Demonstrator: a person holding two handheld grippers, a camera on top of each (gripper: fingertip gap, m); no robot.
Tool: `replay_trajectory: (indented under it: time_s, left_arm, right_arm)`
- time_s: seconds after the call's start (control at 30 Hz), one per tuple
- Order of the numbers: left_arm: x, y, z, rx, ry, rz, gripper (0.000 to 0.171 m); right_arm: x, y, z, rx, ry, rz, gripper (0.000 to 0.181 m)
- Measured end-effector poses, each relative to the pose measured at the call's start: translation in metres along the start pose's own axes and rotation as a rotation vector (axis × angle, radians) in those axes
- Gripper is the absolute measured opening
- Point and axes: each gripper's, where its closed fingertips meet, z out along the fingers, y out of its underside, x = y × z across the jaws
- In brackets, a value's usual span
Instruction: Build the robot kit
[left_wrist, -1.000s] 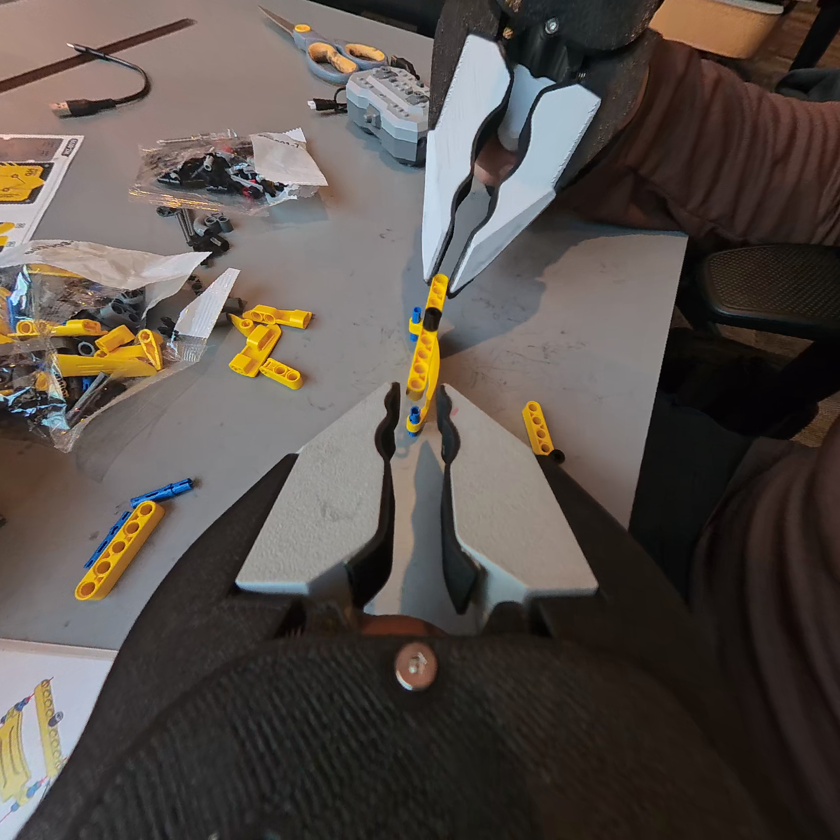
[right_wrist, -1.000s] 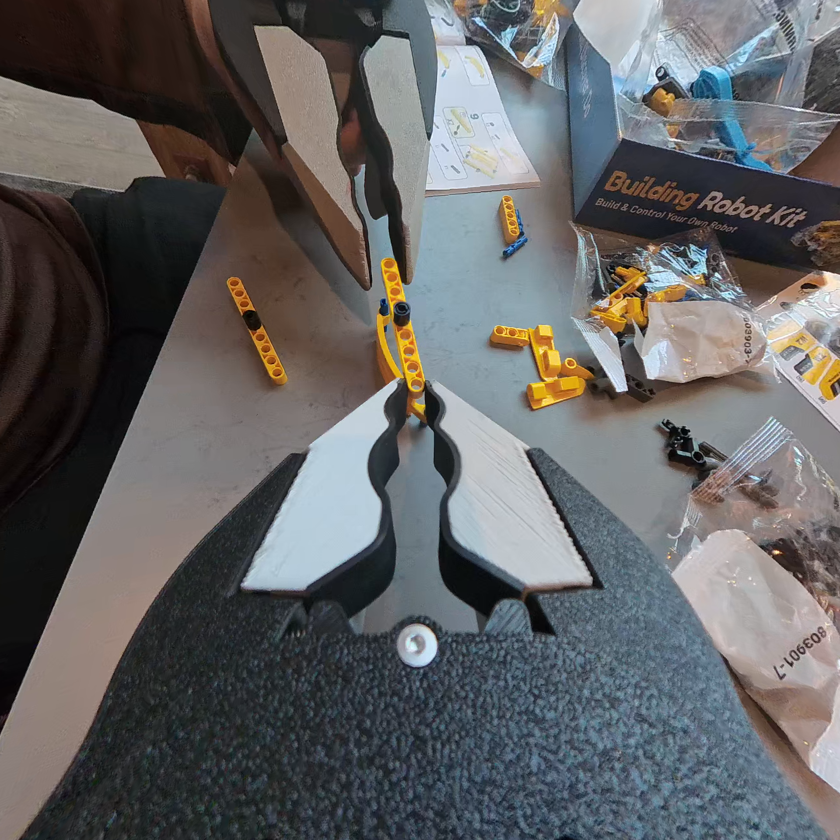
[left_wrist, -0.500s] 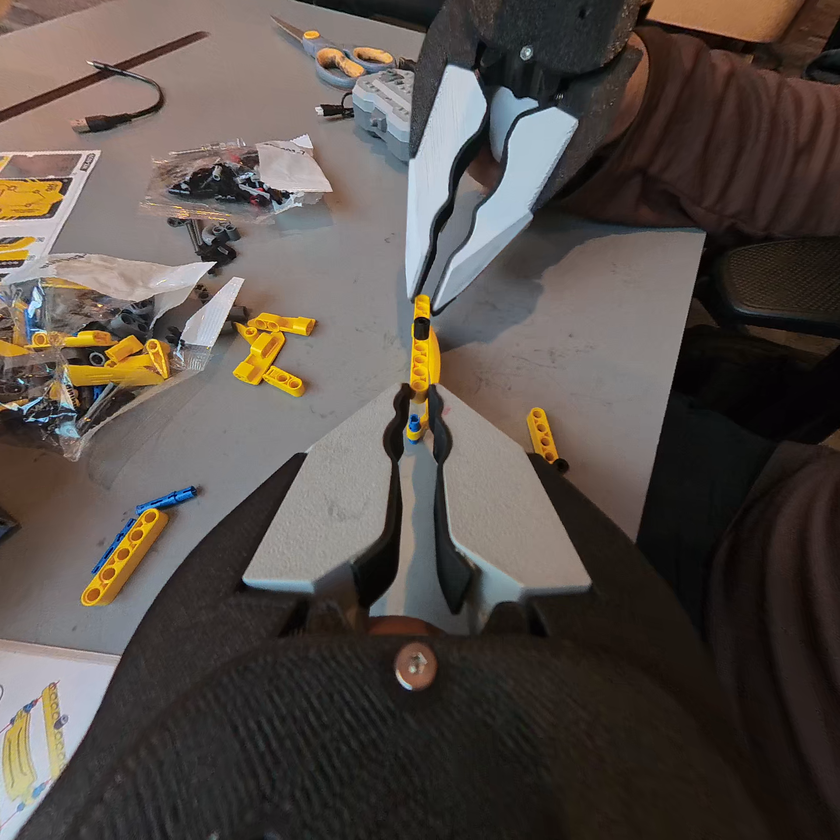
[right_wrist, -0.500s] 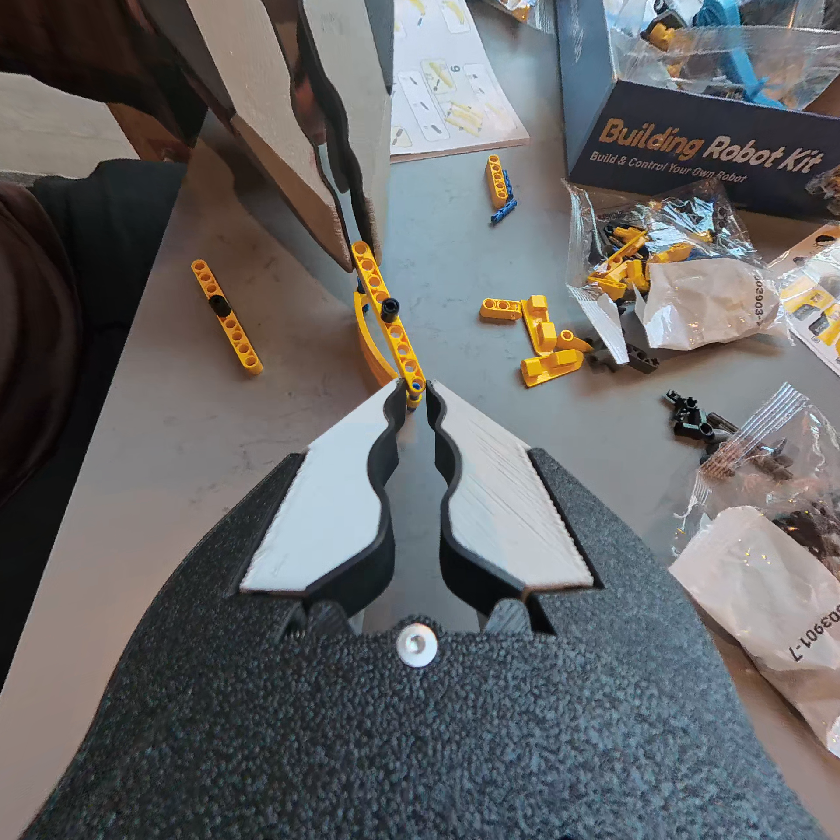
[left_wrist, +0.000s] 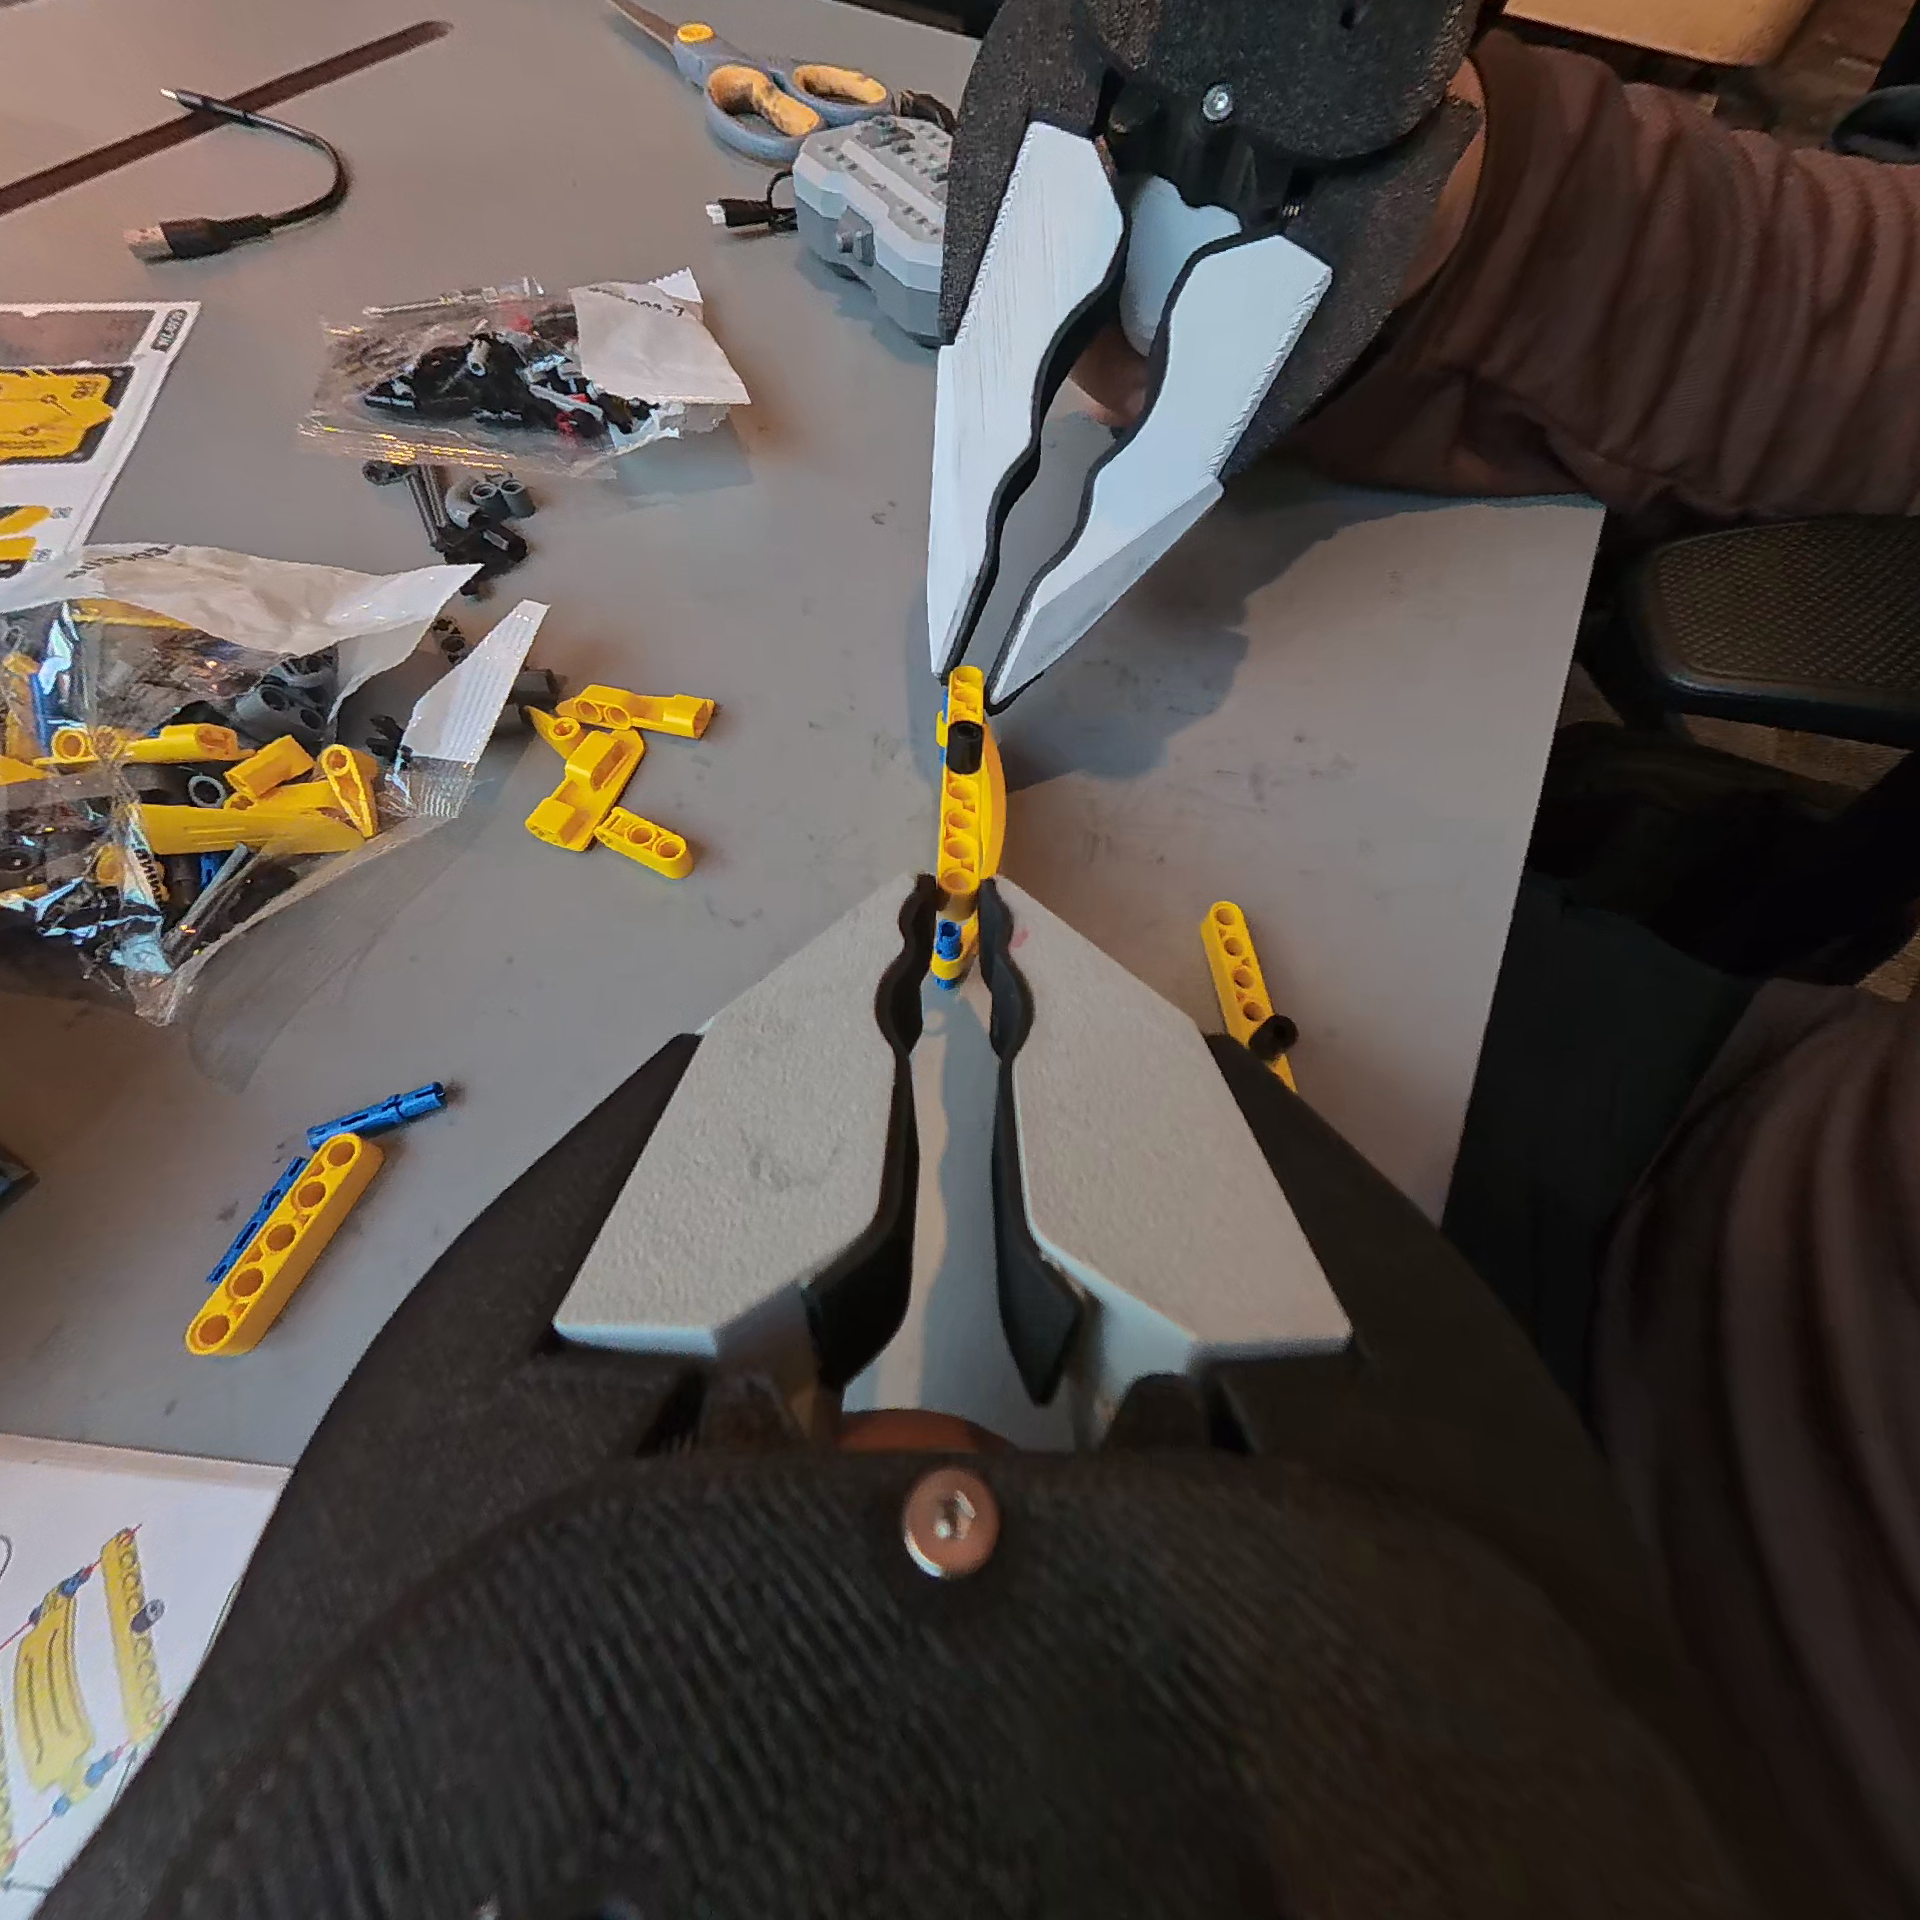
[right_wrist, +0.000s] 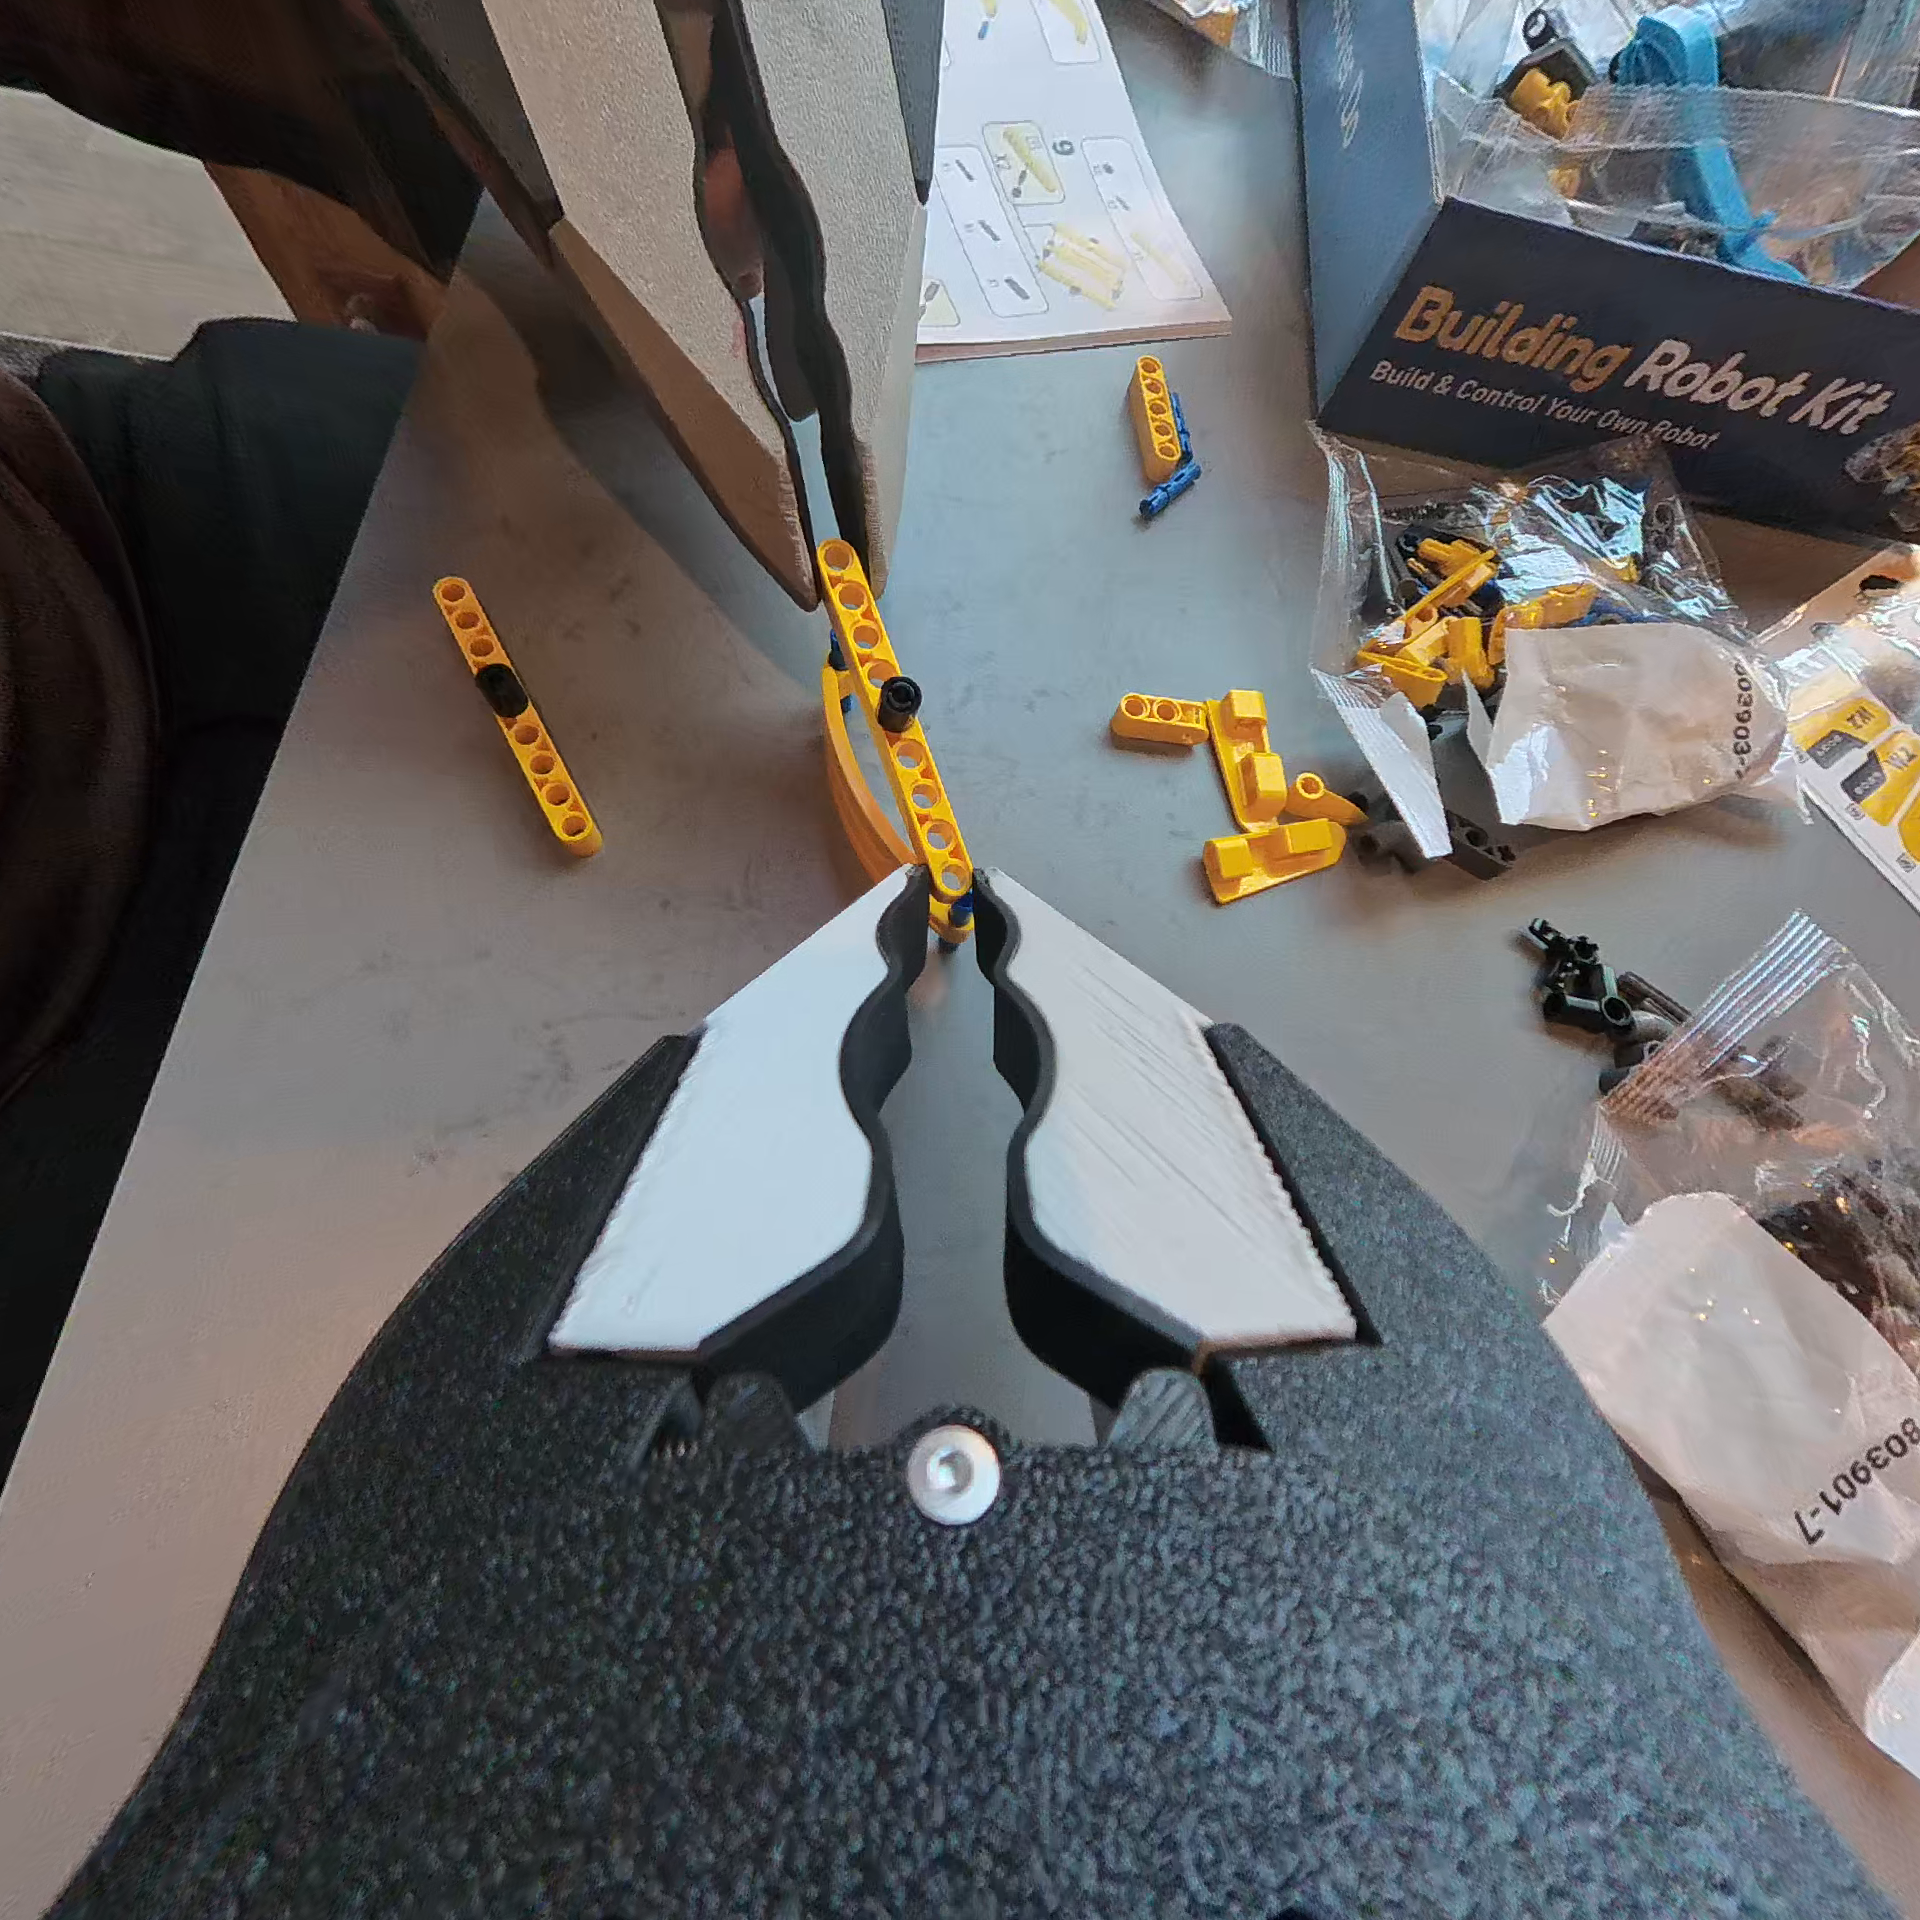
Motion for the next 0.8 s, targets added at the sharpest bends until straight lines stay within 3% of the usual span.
replay_trajectory:
  time_s: [0.8]
  left_arm:
    - [0.003, -0.012, -0.001, 0.042, -0.045, 0.007, 0.005]
  right_arm:
    - [0.005, -0.002, -0.005, 0.031, -0.002, 0.035, 0.008]
